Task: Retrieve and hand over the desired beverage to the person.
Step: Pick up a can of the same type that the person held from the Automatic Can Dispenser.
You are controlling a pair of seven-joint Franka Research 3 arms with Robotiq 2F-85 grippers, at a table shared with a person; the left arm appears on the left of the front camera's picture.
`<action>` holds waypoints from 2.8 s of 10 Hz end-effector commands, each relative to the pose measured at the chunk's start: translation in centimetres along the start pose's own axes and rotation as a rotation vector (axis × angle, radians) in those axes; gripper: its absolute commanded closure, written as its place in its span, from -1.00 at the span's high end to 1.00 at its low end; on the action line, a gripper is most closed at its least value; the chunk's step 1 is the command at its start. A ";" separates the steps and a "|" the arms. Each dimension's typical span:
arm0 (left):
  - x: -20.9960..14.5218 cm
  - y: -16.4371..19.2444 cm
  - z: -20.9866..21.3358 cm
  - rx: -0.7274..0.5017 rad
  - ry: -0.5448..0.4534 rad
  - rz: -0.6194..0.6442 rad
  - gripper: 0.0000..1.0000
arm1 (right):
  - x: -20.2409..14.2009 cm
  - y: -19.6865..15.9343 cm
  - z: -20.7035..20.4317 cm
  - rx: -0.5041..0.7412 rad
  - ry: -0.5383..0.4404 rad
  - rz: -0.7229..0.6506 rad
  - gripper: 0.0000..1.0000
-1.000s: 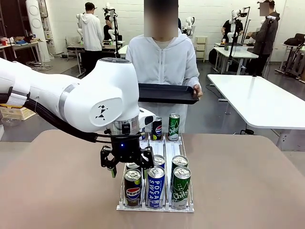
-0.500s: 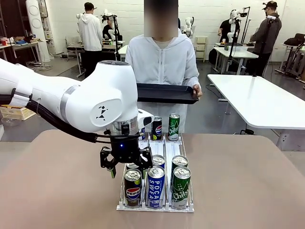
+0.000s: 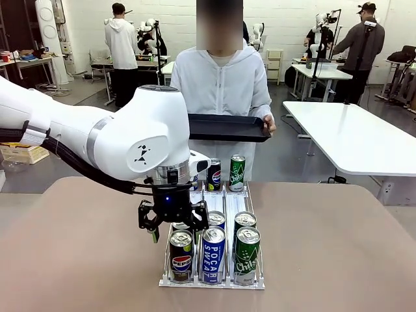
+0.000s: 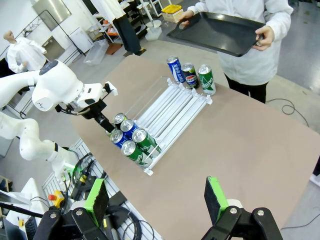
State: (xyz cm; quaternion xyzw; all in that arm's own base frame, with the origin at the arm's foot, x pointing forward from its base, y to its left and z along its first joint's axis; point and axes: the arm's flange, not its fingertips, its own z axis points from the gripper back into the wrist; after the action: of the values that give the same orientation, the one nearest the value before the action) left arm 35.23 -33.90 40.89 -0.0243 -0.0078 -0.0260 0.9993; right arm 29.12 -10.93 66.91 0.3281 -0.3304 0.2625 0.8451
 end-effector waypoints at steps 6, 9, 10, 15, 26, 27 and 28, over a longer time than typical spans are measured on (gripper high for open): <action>0.3 -0.7 -0.4 -0.003 0.055 -0.007 1.00 | 0.1 0.0 -0.1 0.027 -0.022 0.012 1.00; 0.3 -0.6 -0.4 -0.017 0.057 -0.018 -0.09 | 0.1 0.0 -0.1 0.027 -0.022 0.012 1.00; 0.4 -0.6 -0.4 -0.018 0.064 -0.016 -0.16 | 0.1 0.0 -0.1 0.027 -0.022 0.012 1.00; 0.5 -0.7 -0.4 -0.021 0.098 -0.008 -0.74 | 0.1 0.0 -0.1 0.027 -0.022 0.012 1.00; 2.8 -3.4 30.2 -0.007 -0.127 -0.205 -1.00 | 0.1 0.0 -0.1 0.027 -0.022 0.012 1.00; 4.4 -4.4 30.7 0.000 -0.141 -0.223 -1.00 | 0.1 0.0 -0.1 0.027 -0.022 0.012 1.00; 5.8 -5.1 31.0 -0.006 -0.144 -0.230 -1.00 | 0.1 0.0 -0.1 0.027 -0.022 0.012 1.00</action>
State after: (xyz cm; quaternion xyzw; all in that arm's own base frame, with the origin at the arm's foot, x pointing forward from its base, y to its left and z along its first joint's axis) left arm 39.16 -35.94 70.89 -0.0359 -0.0722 -0.1275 0.9886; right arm 29.09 -10.99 66.91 0.3278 -0.3303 0.2617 0.8456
